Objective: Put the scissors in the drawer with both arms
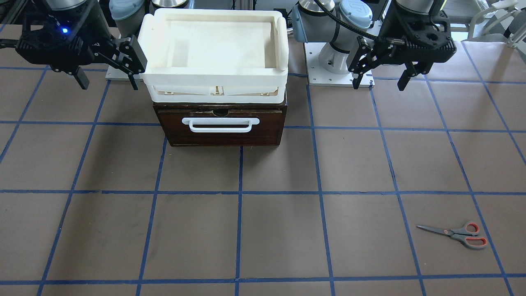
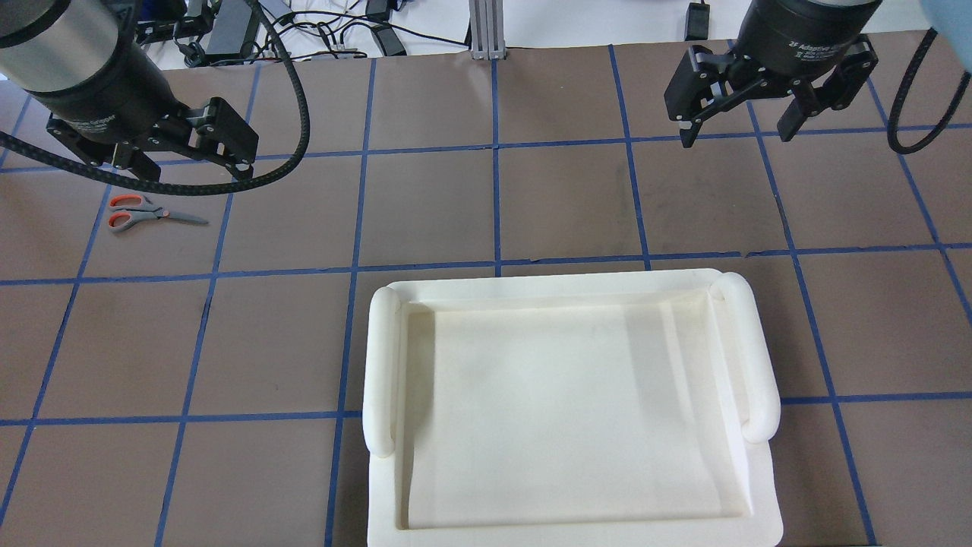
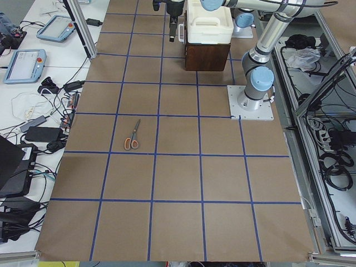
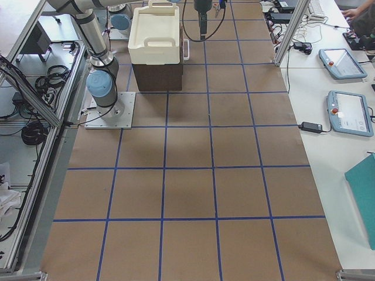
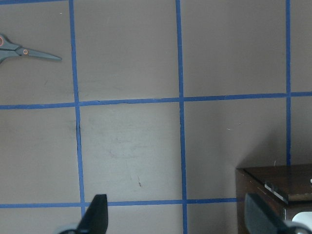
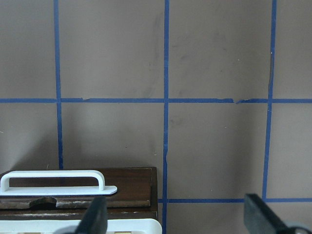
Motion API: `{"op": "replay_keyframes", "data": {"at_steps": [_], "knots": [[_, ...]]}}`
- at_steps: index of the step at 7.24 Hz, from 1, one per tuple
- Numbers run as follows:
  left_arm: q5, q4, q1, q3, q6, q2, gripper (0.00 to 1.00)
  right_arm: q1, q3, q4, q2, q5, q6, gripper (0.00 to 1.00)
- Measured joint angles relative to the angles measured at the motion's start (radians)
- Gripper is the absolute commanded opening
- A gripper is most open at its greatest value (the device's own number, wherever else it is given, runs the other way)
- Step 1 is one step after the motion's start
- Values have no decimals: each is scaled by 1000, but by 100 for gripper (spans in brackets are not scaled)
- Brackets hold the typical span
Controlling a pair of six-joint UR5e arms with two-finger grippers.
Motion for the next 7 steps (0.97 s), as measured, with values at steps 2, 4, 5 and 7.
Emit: {"op": "replay_keyframes", "data": {"at_steps": [2, 4, 5, 7], "knots": [[-7, 12, 14, -3, 46, -21, 100, -1, 5, -18, -5, 3, 46, 100], [-8, 41, 63, -35, 153, -74, 100, -3, 5, -22, 1, 13, 213, 100], [-6, 68, 91, -51, 197, -121, 100, -3, 2, -22, 12, 16, 344, 100], [2, 177, 140, -83, 278, -246, 100, 8, -3, -25, 33, 16, 610, 100]]}}
